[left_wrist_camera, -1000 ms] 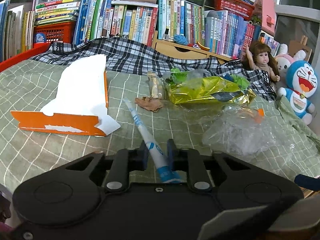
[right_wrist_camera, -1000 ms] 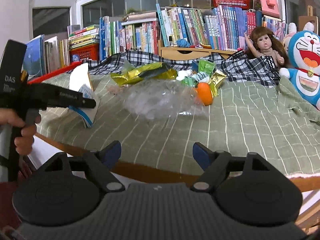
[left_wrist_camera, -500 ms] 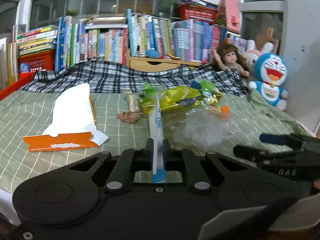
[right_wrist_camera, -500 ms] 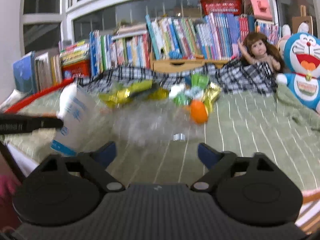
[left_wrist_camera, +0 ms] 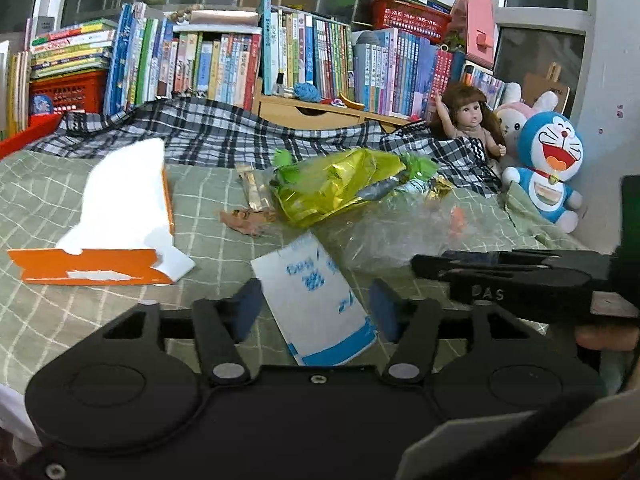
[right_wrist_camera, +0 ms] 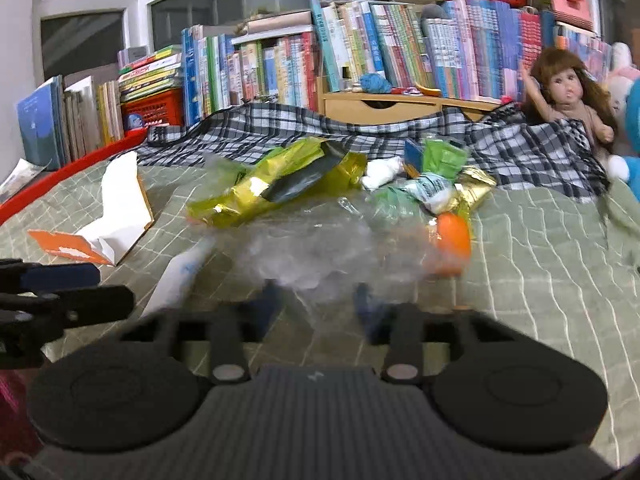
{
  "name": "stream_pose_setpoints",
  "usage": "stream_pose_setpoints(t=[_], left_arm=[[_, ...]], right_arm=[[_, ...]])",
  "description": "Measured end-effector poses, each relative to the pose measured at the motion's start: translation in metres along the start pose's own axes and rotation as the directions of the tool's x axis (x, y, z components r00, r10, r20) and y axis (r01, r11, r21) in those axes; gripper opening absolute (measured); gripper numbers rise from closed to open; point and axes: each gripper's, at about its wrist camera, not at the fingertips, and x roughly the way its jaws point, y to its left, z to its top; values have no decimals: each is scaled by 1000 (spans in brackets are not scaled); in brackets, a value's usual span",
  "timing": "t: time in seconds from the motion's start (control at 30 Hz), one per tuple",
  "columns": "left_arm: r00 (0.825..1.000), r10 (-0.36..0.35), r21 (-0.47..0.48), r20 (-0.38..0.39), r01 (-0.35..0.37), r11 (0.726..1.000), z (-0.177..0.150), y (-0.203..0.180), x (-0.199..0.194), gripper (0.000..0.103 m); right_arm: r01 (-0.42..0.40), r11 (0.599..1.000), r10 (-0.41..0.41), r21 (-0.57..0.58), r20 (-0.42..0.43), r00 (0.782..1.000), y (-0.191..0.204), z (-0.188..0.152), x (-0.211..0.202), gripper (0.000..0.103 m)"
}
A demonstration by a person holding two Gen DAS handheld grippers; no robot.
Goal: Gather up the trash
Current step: 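Lift the white 'Bag' box off the bed with the left gripper, then lower the box below the bed edge and open the left gripper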
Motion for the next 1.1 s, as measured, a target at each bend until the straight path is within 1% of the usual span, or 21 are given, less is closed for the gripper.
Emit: stream_pose_setpoints(t=[0.03, 0.07, 0.1, 0.13, 0.2, 0.27, 0.3, 0.33, 0.37, 0.47, 0.5, 0.53, 0.63, 0.77, 0.9, 0.97, 1.03, 1.1], left_arm=[[1000, -14, -8, -3, 14, 1000, 0, 0, 3, 79], [999, -33, -18, -5, 33, 999, 0, -1, 7, 84], [999, -48, -26, -8, 48, 999, -1, -1, 10, 87], [998, -59, -35, -16, 58, 998, -1, -2, 15, 87], [997, -53, -50, -48, 50, 997, -3, -5, 27, 87], [997, -27, -55, -79, 22, 998, -5, -8, 38, 82], [995, -14, -60, -97, 8, 998, -6, -9, 44, 73], [994, 2, -66, -111, -9, 998, -7, -9, 48, 58], [993, 22, -66, -112, -29, 997, -8, -8, 51, 55], [996, 51, -51, -77, -55, 997, -10, -10, 45, 36], [997, 54, -44, -61, -57, 997, -9, -11, 41, 25], [997, 54, -35, -52, -56, 998, -7, -12, 37, 19], [998, 59, -17, -31, -60, 998, -6, -16, 24, 12], [998, 56, -23, -16, -56, 998, -9, -19, 6, 11], [1000, 24, -44, -14, -24, 999, -18, -16, -24, 10], [1000, -3, -51, -20, 2, 999, -25, -15, -44, 10], [998, -36, -62, -42, 33, 998, -34, -13, -63, 6], [995, -74, -83, -72, 68, 994, -44, -10, -81, 6]], right_arm=[[0, 1000, 0, 1, 11, 1000, -1, -1, -4, 24], [2, 1000, -3, 6, 25, 1000, -2, -1, -10, 23], [4, 1000, -4, 11, 33, 999, -4, -1, -15, 22], [4, 1000, -5, 17, 41, 999, -6, -1, -20, 22], [5, 1000, -6, 27, 56, 998, -9, -1, -30, 22], [2, 1000, -4, 29, 66, 998, -12, -3, -41, 21], [3, 1000, -5, 29, 73, 997, -12, -5, -47, 21], [3, 1000, -5, 28, 78, 997, -13, -7, -52, 21], [2, 1000, -5, 30, 83, 997, -13, -8, -57, 20], [-12, 999, 7, 49, 90, 996, -15, -13, -71, 18], [-17, 998, 12, 54, 92, 996, -15, -15, -75, 18], [-25, 998, 20, 57, 93, 995, -14, -17, -80, 17], [-38, 997, 32, 65, 104, 994, -12, -23, -94, 17], [-58, 995, 49, 83, 108, 993, -10, -31, -110, 17], [-92, 992, 87, 83, 62, 994, -5, -45, -127, 17], [-104, 991, 102, 84, 31, 994, -2, -56, -136, 17], [-111, 990, 111, 82, -4, 994, 1, -66, -144, 17], [-121, 990, 125, 77, -45, 991, 3, -79, -153, 16]])
